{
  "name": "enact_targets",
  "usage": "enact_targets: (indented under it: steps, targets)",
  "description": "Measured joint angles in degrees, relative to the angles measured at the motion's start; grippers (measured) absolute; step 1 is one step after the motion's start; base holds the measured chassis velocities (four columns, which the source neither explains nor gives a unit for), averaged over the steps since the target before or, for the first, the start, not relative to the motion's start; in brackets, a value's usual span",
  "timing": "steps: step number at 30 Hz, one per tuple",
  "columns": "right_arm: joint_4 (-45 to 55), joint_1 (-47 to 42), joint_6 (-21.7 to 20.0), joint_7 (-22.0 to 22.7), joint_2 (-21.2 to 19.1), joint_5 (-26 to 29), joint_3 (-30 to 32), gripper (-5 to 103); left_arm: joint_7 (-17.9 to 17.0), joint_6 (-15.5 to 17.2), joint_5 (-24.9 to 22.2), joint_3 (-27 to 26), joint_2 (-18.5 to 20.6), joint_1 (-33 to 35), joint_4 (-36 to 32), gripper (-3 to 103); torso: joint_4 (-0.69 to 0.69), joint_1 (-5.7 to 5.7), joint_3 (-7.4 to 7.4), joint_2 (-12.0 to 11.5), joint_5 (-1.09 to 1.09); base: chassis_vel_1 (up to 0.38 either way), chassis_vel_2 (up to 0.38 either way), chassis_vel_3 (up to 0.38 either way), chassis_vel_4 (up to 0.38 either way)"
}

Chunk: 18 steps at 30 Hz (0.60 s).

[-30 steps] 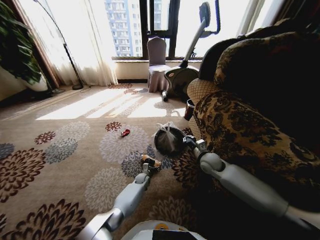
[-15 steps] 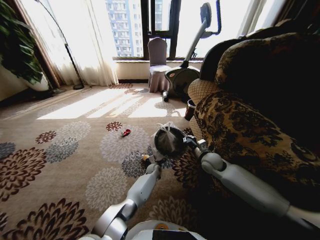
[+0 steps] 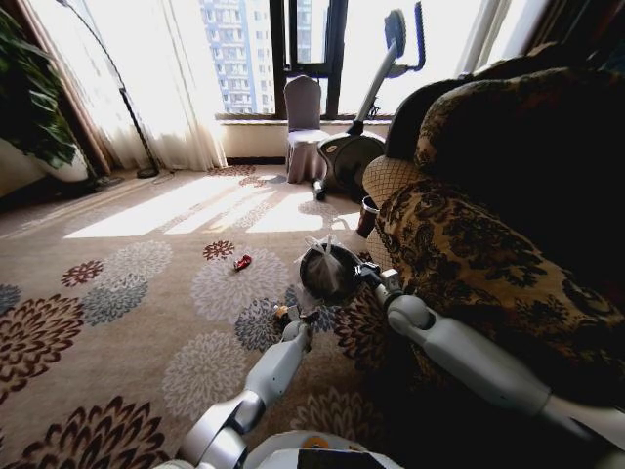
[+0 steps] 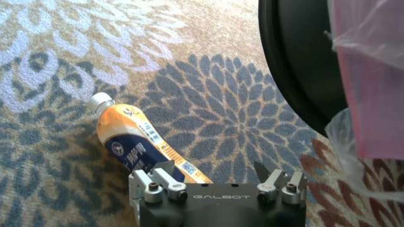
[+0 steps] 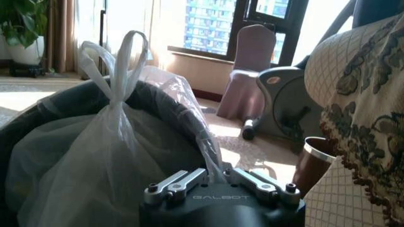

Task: Pick up the trash from the ground and place it into the trash bin.

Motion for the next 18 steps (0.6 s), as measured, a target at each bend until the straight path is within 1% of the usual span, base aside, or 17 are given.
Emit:
enact_targets:
  steps: [1,3,4,6,7,8,10,13,14,17,18]
  targets:
    - [0.0,0.0,0.0,0.0,0.0,0.0,0.0,0,-0.4,0.4,-0.3,-0.2,-0.1,-0.2,0.2,84,0.0,0.0,0.0,0.0,0.04,-0.188,0.218,0.086,-0.21]
    - [0.0,0.0,0.0,0.0,0.0,0.0,0.0,0,-1.7,1.7,-0.7,-0.3,-0.1,-0.2,0.3,85,0.0,0.0,0.01,0.0,0.03,-0.203,0.27,0.075,-0.281]
    - [0.0,0.0,0.0,0.0,0.0,0.0,0.0,0,-1.7,1.7,-0.7,-0.3,-0.1,-0.2,0.3,85,0.0,0.0,0.01,0.0,0.03,-0.219,0.27,0.075,-0.293]
    - [0.0,0.0,-0.3,0.0,0.1,0.0,0.0,0,-3.2,3.7,-1.1,-0.4,0.0,0.2,0.3,87,0.04,0.0,0.01,0.0,0.02,-0.223,0.286,0.054,-0.288]
    - [0.0,0.0,-0.4,0.0,0.1,0.0,0.0,0,-3.5,4.1,-1.1,-0.5,0.1,0.4,0.5,87,0.05,0.01,0.01,0.0,0.01,-0.202,0.276,0.039,-0.283]
    - [0.0,0.0,-0.5,0.0,0.1,0.0,0.0,0,-3.9,4.5,-1.1,-0.6,0.2,0.8,0.6,90,0.06,0.01,0.01,0.0,-0.02,-0.202,0.23,0.061,-0.262]
    - [0.0,0.0,-0.5,0.0,0.1,0.0,0.0,0,-4.2,4.7,-1.1,-0.6,0.6,1.3,0.6,92,0.06,0.01,0.02,0.0,-0.02,-0.163,0.23,0.061,-0.242]
    - [0.1,0.0,-0.6,0.0,0.0,0.2,0.0,0,-6.2,5.5,-1.2,-0.1,2.8,4.3,-2.0,94,0.06,0.02,0.01,0.0,-0.01,-0.081,0.236,0.229,-0.193]
    - [0.1,0.0,-0.6,0.0,0.0,0.2,0.0,0,-6.2,5.5,-1.2,-0.1,2.8,4.3,-2.0,94,0.06,0.02,0.01,0.0,-0.01,-0.084,0.241,0.189,-0.168]
    - [1.2,-0.1,-0.6,-0.3,-0.2,0.4,0.0,0,-7.6,6.2,-1.1,0.7,6.8,7.6,-6.1,94,0.08,0.02,0.03,0.0,-0.01,-0.093,0.21,0.037,-0.167]
    - [1.2,-0.1,-0.6,-0.3,-0.2,0.4,0.0,0,-7.6,6.2,-1.1,0.7,6.8,7.6,-6.1,94,0.08,0.02,0.03,0.0,-0.01,-0.105,0.213,-0.002,-0.177]
